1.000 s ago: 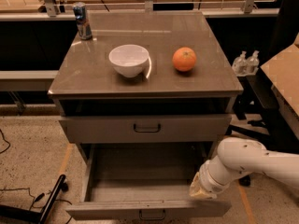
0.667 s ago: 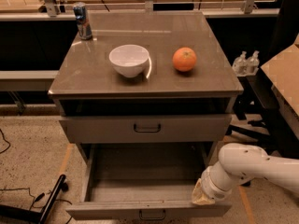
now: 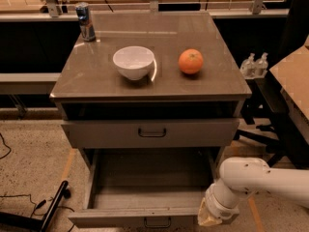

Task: Close middle drawer

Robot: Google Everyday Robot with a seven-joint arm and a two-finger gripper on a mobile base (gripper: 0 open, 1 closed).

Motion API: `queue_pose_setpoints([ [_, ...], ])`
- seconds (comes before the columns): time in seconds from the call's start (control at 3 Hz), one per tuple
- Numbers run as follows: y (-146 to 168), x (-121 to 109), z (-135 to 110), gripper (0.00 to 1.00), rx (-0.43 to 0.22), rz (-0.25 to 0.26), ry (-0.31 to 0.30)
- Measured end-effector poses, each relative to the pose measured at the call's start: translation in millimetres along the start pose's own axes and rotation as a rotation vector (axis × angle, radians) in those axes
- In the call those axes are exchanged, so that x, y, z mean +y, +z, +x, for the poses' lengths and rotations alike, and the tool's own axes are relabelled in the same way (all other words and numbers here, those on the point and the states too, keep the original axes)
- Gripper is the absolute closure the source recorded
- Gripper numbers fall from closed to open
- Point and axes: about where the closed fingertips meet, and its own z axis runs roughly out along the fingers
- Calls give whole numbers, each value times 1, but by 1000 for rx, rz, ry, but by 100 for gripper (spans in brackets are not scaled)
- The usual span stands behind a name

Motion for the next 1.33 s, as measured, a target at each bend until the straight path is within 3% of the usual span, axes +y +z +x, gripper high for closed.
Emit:
queue_pose_setpoints([
  [0.67,26,-9,3,100,33,6,-4],
  [1.33,26,-39,-3,100,22,79,-4],
])
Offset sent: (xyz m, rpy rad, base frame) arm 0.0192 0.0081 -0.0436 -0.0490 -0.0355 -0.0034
